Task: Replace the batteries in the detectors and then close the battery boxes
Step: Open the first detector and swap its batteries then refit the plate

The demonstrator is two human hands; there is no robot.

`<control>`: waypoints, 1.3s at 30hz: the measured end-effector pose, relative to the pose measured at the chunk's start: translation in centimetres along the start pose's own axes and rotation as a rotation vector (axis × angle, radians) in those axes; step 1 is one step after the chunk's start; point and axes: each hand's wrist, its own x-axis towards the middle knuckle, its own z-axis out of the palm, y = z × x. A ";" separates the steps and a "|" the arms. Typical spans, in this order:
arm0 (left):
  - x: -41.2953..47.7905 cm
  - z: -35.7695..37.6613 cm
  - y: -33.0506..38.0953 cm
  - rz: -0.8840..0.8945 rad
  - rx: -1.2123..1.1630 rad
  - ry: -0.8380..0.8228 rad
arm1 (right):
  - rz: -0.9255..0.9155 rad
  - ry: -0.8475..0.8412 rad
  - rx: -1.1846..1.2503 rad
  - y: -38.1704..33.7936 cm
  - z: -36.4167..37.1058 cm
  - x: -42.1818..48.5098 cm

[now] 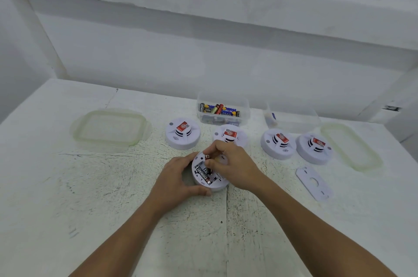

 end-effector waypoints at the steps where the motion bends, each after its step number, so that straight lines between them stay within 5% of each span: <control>1: 0.0 0.0 -0.1 0.001 0.000 -0.002 | -0.017 -0.006 -0.016 0.0 0.1 0.0; 39: -0.1 0.2 0.5 0.081 0.028 0.037 | -0.109 -0.072 -0.235 0.7 1.5 0.5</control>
